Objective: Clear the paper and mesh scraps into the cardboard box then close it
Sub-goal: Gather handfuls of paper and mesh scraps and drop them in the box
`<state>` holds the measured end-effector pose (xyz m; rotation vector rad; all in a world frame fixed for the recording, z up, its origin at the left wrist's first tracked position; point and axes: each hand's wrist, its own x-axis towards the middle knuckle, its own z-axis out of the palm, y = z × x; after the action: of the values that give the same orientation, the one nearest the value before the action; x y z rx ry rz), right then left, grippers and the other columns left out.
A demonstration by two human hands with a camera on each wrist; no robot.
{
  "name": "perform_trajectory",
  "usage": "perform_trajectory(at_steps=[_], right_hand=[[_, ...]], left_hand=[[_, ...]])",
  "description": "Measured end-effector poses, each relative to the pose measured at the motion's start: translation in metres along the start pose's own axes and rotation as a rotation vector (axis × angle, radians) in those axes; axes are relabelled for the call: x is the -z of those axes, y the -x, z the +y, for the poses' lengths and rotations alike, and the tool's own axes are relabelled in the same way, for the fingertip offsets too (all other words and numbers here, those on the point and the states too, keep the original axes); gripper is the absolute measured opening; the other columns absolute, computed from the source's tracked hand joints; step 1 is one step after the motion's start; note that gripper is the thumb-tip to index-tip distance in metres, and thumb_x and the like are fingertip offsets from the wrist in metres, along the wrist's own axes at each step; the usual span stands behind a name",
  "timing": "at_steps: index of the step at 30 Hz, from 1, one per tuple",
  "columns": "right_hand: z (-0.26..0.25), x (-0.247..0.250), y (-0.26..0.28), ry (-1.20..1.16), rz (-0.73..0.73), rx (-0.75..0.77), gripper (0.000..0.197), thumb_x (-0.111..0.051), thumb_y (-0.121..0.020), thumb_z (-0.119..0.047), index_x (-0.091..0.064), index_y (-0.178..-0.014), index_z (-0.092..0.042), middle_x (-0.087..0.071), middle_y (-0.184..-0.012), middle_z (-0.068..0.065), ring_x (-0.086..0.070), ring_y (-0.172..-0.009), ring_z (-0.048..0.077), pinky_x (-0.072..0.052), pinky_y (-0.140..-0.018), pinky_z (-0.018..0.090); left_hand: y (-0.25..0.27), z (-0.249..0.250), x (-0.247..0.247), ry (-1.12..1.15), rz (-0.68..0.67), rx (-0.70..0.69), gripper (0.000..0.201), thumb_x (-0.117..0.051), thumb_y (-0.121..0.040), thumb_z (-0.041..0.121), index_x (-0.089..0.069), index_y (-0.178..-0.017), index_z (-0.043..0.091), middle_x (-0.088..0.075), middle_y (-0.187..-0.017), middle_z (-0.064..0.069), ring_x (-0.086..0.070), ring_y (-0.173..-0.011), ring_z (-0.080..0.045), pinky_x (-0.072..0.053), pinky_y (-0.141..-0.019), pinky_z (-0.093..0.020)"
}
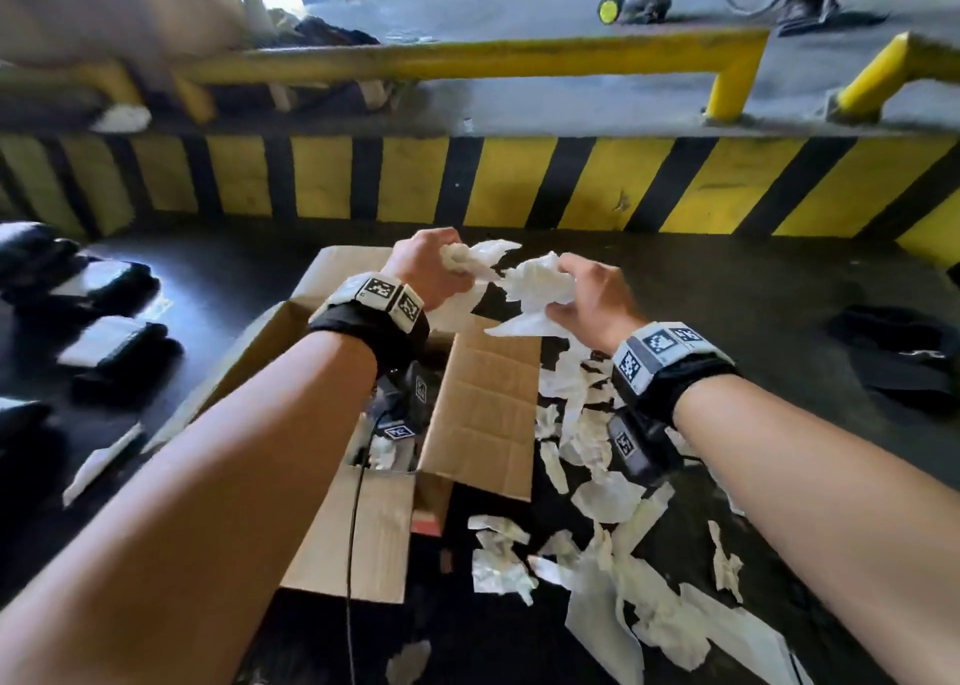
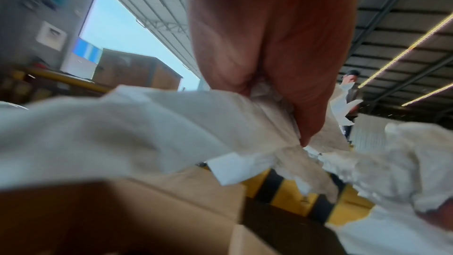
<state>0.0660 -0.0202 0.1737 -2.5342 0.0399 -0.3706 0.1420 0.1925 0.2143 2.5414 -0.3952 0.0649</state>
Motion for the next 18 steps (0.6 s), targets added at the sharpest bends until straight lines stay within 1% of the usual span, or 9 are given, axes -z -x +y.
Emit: perform_trajectory(at_steps=[4, 6, 8, 9, 10, 12, 14, 16, 18], right_hand=[[-0.069, -0.059, -0.005, -0.072, -0.076, 0.062, 0.035, -0.076, -0.08, -0.018, -0.064, -0.113, -0.018, -0.069, -0.11, 0.01, -0.064, -0.101, 0.029, -0.046, -0.076, 0.029], [-0.094, -0.093, -0.006, -0.1, -0.124, 0.076, 0.034, -0.076, -0.08, -0.02, -0.063, -0.111, -0.019, -0.068, -0.107, 0.01, -0.064, -0.099, 0.029, -0.05, -0.077, 0.032], [-0.112, -0.123, -0.007, -0.098, -0.167, 0.077, 0.036, -0.074, -0.081, -0.02, -0.06, -0.114, -0.017, -0.065, -0.108, 0.012, -0.063, -0.099, 0.031, -0.048, -0.075, 0.032], [-0.118, -0.136, -0.008, -0.087, -0.187, 0.058, 0.039, -0.073, -0.083, -0.021, -0.058, -0.118, -0.015, -0.063, -0.11, 0.014, -0.061, -0.101, 0.031, -0.045, -0.076, 0.031], [-0.123, -0.148, -0.009, -0.081, -0.208, 0.025, 0.044, -0.073, -0.084, -0.023, -0.053, -0.122, -0.015, -0.059, -0.114, 0.015, -0.059, -0.104, 0.032, -0.043, -0.077, 0.031], [-0.128, -0.167, -0.011, -0.086, -0.273, -0.055, 0.057, -0.076, -0.082, -0.03, -0.044, -0.128, -0.018, -0.05, -0.121, 0.014, -0.055, -0.11, 0.032, -0.044, -0.083, 0.035], [-0.129, -0.18, -0.013, -0.091, -0.336, -0.092, 0.075, -0.083, -0.072, -0.041, -0.04, -0.131, -0.023, -0.045, -0.125, 0.011, -0.052, -0.115, 0.032, -0.046, -0.094, 0.041], [-0.129, -0.185, -0.014, -0.098, -0.374, -0.08, 0.089, -0.085, -0.068, -0.049, -0.036, -0.139, -0.028, -0.043, -0.135, 0.01, -0.049, -0.124, 0.032, -0.044, -0.102, 0.045], [-0.128, -0.185, -0.013, -0.12, -0.385, -0.063, 0.09, -0.082, -0.072, -0.05, -0.034, -0.145, -0.03, -0.04, -0.147, 0.009, -0.045, -0.131, 0.03, -0.041, -0.105, 0.044]], left_hand=[[0.028, -0.083, 0.035, -0.098, 0.019, 0.098, 0.038, -0.08, -0.078, 0.027, -0.065, -0.112, 0.018, -0.061, -0.096, -0.002, -0.056, -0.086, -0.02, -0.04, -0.075, -0.025], [0.042, -0.121, 0.044, -0.135, -0.001, 0.152, 0.035, -0.078, -0.078, 0.028, -0.066, -0.11, 0.018, -0.059, -0.095, -0.001, -0.06, -0.09, -0.024, -0.043, -0.075, -0.026], [0.051, -0.154, 0.046, -0.155, -0.017, 0.194, 0.038, -0.078, -0.076, 0.03, -0.067, -0.111, 0.021, -0.062, -0.102, -0.001, -0.062, -0.098, -0.026, -0.048, -0.081, -0.031], [0.055, -0.169, 0.045, -0.158, -0.024, 0.201, 0.04, -0.079, -0.076, 0.032, -0.066, -0.112, 0.021, -0.064, -0.108, -0.001, -0.061, -0.101, -0.026, -0.049, -0.086, -0.033], [0.059, -0.18, 0.045, -0.16, -0.032, 0.195, 0.041, -0.078, -0.076, 0.033, -0.065, -0.112, 0.021, -0.063, -0.11, -0.002, -0.061, -0.102, -0.025, -0.048, -0.087, -0.033], [0.066, -0.199, 0.041, -0.17, -0.041, 0.207, 0.036, -0.077, -0.079, 0.035, -0.064, -0.108, 0.017, -0.062, -0.101, -0.001, -0.059, -0.093, -0.023, -0.041, -0.076, -0.028], [0.07, -0.214, 0.035, -0.165, -0.054, 0.237, 0.038, -0.078, -0.079, 0.038, -0.064, -0.108, 0.018, -0.062, -0.1, -0.002, -0.057, -0.093, -0.022, -0.035, -0.074, -0.026], [0.071, -0.227, 0.027, -0.126, -0.086, 0.271, 0.051, -0.082, -0.073, 0.043, -0.064, -0.115, 0.021, -0.065, -0.112, -0.005, -0.059, -0.107, -0.025, -0.041, -0.084, -0.028], [0.073, -0.235, 0.022, -0.116, -0.136, 0.297, 0.067, -0.083, -0.069, 0.05, -0.06, -0.127, 0.027, -0.06, -0.127, -0.006, -0.054, -0.12, -0.026, -0.042, -0.099, -0.032]])
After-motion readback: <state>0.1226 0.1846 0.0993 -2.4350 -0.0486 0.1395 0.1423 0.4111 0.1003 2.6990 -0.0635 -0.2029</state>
